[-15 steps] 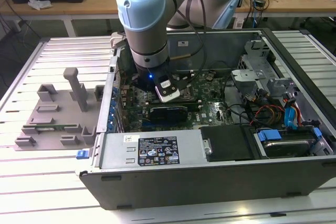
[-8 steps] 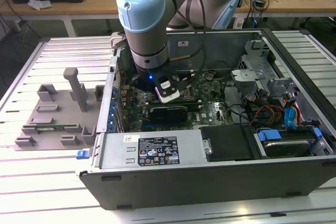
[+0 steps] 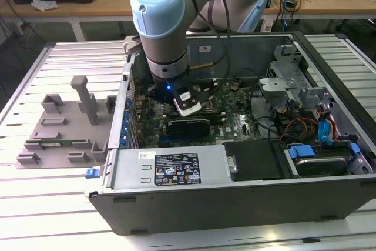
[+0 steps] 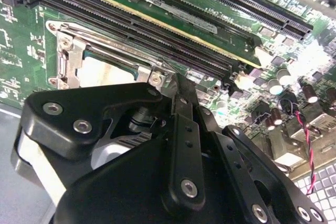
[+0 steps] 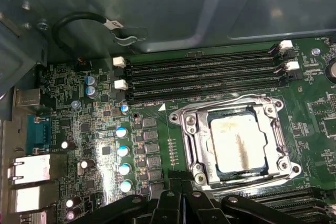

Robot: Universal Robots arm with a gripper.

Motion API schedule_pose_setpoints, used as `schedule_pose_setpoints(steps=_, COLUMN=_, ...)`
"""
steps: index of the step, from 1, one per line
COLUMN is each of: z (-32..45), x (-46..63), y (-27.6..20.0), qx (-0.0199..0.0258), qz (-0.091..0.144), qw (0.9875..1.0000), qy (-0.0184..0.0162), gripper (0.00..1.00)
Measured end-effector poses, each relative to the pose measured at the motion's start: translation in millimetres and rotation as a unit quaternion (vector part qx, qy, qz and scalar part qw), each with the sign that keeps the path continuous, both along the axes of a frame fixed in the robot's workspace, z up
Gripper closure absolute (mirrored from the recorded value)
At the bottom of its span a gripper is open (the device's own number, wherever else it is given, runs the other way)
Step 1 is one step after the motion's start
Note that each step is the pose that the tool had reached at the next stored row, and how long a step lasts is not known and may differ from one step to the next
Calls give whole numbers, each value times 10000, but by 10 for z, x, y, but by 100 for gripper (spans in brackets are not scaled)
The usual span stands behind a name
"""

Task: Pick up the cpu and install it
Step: 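Install the second cpu locking lever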

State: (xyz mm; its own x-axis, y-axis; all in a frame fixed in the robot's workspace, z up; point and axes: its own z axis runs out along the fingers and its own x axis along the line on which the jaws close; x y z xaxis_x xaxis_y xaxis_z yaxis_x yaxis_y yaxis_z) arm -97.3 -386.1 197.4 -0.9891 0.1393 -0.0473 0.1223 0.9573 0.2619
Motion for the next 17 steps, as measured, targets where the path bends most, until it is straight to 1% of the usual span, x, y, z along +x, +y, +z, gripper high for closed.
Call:
schedule_pose_setpoints(steps=3, z=8, x=0, y=4, qx=-21, qz=0, qw=10000, qy=-1, gripper=89)
schedule_pose_setpoints(steps=10, z=9, x=0, y=29, qx=-22, qz=1, qw=10000, qy=0, gripper=89)
schedule_pose_setpoints(steps=11, z=6, x=0, y=29, qx=-22, qz=0, qw=10000, qy=0, gripper=89)
schedule_pose_setpoints(steps=14, z=-15, x=0, y=30, qx=2, qz=-1, qw=10000, qy=-1, gripper=89)
schedule_pose_setpoints(steps=17, z=-10, x=0, y=30, qx=2, qz=0, qw=10000, qy=0, gripper=89)
